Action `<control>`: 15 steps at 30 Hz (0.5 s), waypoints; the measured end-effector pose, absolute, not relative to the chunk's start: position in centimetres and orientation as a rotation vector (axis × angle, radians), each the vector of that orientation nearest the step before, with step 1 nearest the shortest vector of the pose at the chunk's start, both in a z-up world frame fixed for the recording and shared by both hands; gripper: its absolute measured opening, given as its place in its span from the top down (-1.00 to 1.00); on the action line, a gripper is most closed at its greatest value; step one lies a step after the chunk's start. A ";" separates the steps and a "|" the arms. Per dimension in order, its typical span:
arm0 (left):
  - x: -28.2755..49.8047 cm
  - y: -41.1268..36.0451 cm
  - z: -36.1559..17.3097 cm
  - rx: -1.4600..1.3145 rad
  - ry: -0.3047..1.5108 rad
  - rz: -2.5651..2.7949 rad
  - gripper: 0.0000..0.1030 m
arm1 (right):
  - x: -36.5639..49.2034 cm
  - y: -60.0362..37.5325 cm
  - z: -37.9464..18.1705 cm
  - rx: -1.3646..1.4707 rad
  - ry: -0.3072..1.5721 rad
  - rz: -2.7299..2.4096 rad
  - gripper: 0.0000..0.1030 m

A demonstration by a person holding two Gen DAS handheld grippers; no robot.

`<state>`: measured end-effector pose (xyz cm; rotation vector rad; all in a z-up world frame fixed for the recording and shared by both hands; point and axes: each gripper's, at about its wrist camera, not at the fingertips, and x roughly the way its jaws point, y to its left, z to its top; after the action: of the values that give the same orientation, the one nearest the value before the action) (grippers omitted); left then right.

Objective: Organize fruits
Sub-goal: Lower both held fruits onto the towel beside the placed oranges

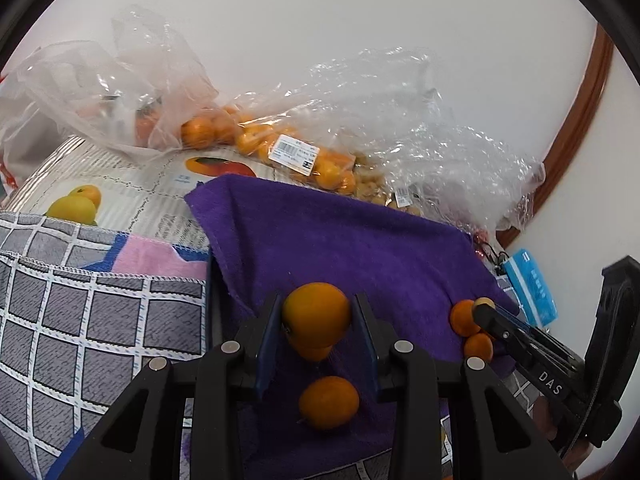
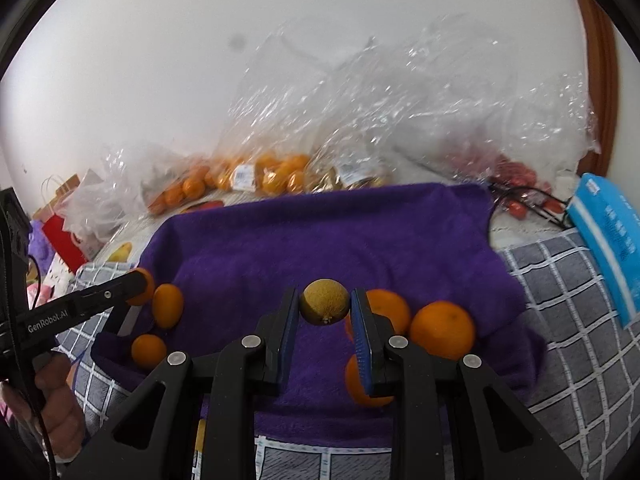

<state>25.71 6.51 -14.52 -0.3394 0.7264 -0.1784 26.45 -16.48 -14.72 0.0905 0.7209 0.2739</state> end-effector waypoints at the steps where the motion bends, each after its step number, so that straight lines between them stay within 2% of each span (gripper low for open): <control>1: 25.7 6.3 -14.5 -0.335 0.732 -0.185 0.35 | 26.5 -16.3 -14.8 0.086 0.726 0.275 0.49; 15: 25.6 5.8 -14.6 -0.320 0.748 -0.235 0.35 | 26.4 -14.5 -15.7 0.035 0.767 0.303 0.49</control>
<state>25.57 5.79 -14.56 -0.3200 0.7481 -0.2353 26.36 -14.49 -15.71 0.0350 0.7672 0.3033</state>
